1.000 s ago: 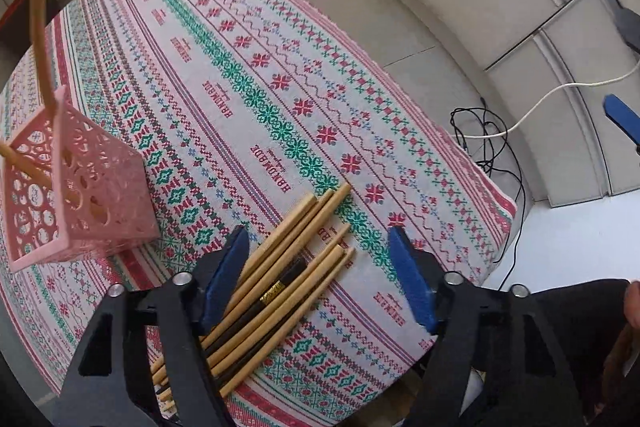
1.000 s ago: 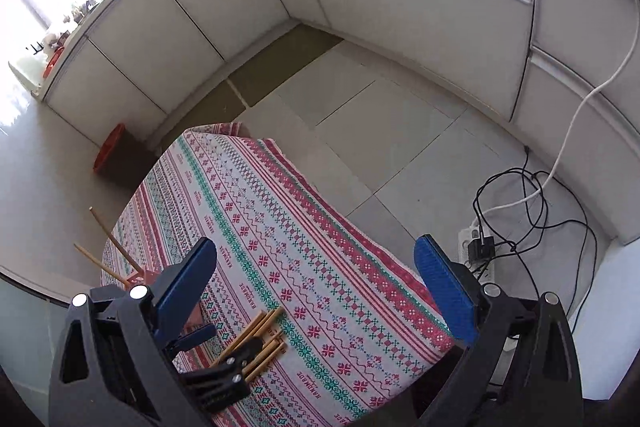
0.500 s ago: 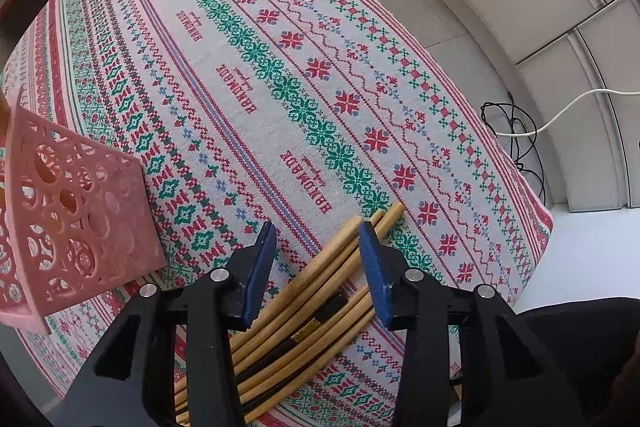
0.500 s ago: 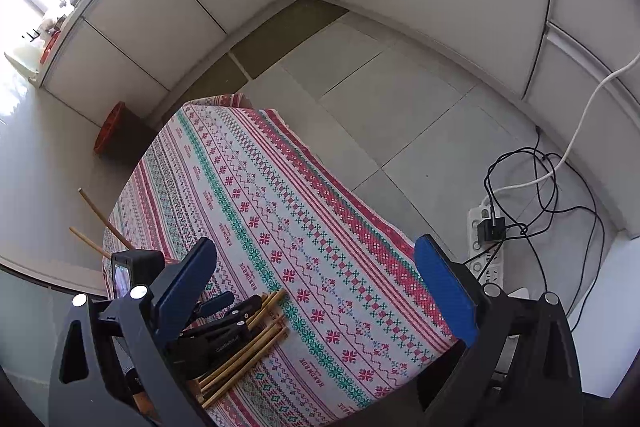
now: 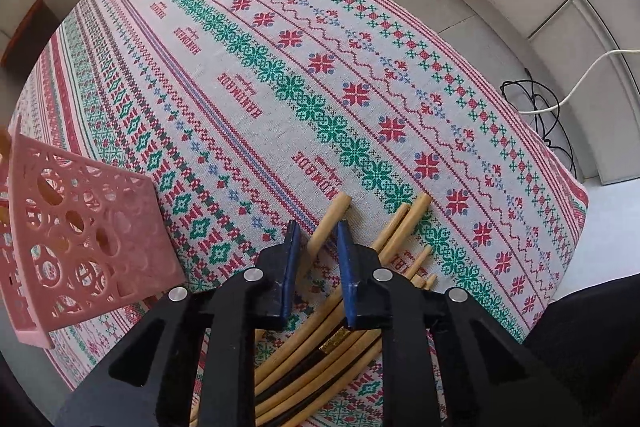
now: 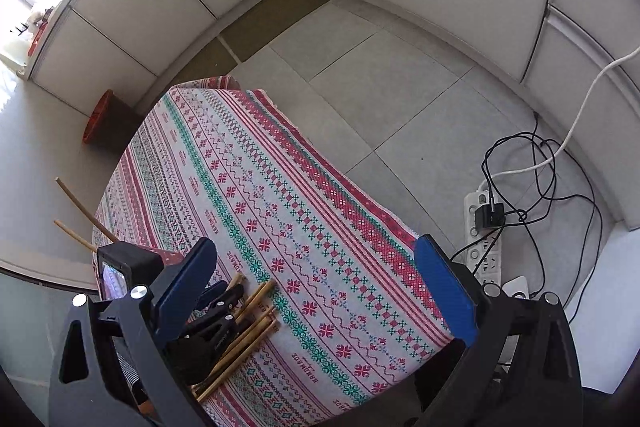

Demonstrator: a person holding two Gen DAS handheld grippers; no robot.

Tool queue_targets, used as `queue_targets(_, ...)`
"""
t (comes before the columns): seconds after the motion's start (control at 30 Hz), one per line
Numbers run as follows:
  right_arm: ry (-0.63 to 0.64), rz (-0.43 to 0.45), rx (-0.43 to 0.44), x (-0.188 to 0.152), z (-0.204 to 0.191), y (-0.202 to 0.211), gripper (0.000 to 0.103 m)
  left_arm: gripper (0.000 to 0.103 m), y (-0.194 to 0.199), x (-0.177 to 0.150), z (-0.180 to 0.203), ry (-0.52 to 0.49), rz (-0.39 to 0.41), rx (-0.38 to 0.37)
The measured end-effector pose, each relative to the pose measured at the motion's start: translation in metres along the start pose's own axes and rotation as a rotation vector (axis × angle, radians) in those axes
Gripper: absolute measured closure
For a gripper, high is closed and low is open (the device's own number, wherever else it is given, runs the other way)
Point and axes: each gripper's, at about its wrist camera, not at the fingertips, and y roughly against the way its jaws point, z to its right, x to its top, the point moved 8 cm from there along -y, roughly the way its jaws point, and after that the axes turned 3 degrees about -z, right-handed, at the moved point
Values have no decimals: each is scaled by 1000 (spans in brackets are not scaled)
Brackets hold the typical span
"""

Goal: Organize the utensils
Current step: 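Grasp another bamboo stick with the left gripper while the right gripper grasps one too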

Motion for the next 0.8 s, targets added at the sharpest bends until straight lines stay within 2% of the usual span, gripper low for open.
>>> queue_targets(0.13,-42,-78,-2,-9,1,-25,7,89,7,2,4,-28,67,30)
queue_targets(0.27,-108,-181,24,-25,-5,-57,10,90,44,-7,-3,-28,166,68)
queue_targets(0.33,-112,-227,16,-34,-11,-72,28,91,71,-18,-6,-21,226,78)
queue_targets(0.37,-113,-254,16,-41,-16,-81,33,92,82,-24,-7,-20,251,83)
queue_targets(0.43,-114,-300,26,-51,-26,-96,54,92,107,-36,-9,-19,303,94)
queue_targets(0.53,-114,-321,37,-60,-38,-108,66,92,136,-51,-13,-14,368,97)
queue_targets(0.7,-83,-318,-19,-70,-48,-120,85,93,161,-63,-18,-12,420,106)
queue_targets(0.8,-91,-315,-39,-71,-47,-126,88,93,160,-66,-19,-11,422,104)
